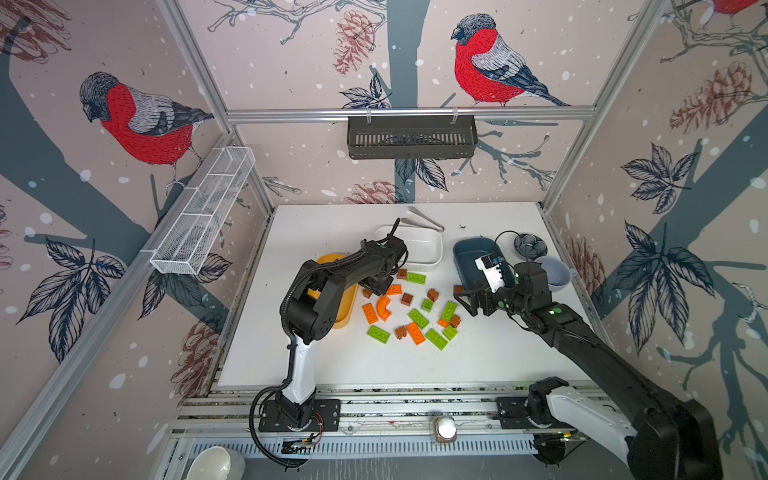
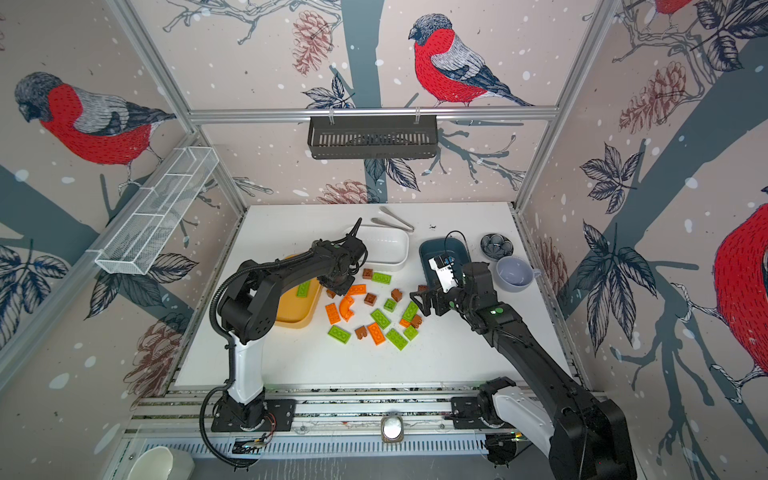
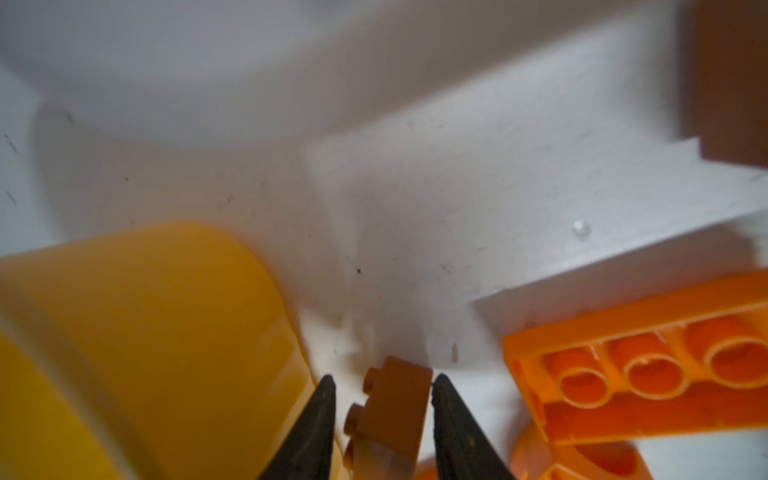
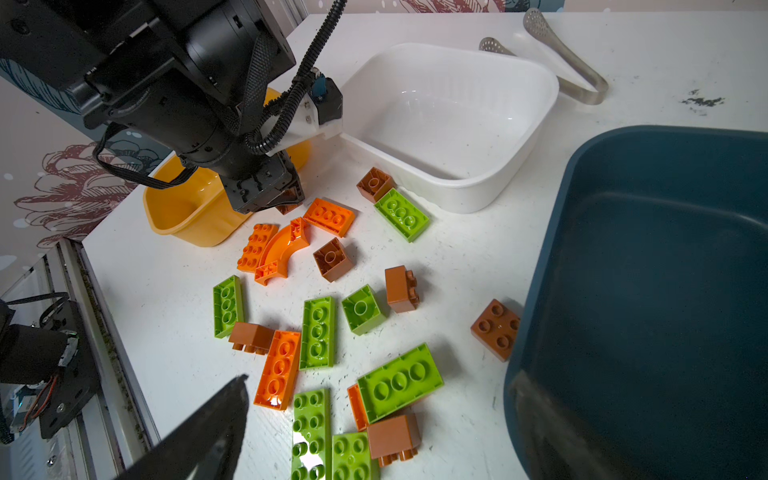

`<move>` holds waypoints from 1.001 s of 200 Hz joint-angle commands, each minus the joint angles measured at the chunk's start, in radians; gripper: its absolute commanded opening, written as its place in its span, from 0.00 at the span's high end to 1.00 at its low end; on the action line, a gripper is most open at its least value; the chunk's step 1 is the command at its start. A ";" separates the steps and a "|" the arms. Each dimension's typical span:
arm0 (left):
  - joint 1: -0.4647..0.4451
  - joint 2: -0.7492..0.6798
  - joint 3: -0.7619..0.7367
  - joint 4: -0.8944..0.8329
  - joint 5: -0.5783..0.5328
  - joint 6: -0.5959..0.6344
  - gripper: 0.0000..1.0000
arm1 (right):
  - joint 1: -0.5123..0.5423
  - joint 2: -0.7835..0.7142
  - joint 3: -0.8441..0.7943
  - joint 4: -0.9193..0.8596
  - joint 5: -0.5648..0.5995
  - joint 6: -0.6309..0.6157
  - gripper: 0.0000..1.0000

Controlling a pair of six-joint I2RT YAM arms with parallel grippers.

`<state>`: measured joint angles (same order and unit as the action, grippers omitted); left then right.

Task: Sort the legos into containers by color
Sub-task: 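Lower the left gripper onto a brown brick near the yellow tub and grasp, then carry the brown brick to the white tray and release it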

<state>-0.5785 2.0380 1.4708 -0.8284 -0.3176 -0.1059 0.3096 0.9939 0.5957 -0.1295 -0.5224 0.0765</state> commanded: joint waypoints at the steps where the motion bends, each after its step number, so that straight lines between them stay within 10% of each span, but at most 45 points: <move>1: 0.000 0.001 0.016 -0.050 0.029 -0.019 0.60 | -0.001 -0.004 0.003 0.005 -0.014 -0.003 0.00; 120: 0.001 0.008 0.007 -0.075 0.051 -0.038 0.58 | 0.000 -0.001 -0.005 0.014 -0.024 0.005 0.01; 200: 0.003 0.015 -0.007 -0.081 0.091 -0.026 0.77 | 0.000 0.005 -0.004 0.022 -0.024 0.005 0.01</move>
<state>-0.5774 2.0537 1.4643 -0.8787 -0.2443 -0.1452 0.3096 0.9962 0.5919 -0.1287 -0.5335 0.0792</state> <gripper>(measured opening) 0.294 0.994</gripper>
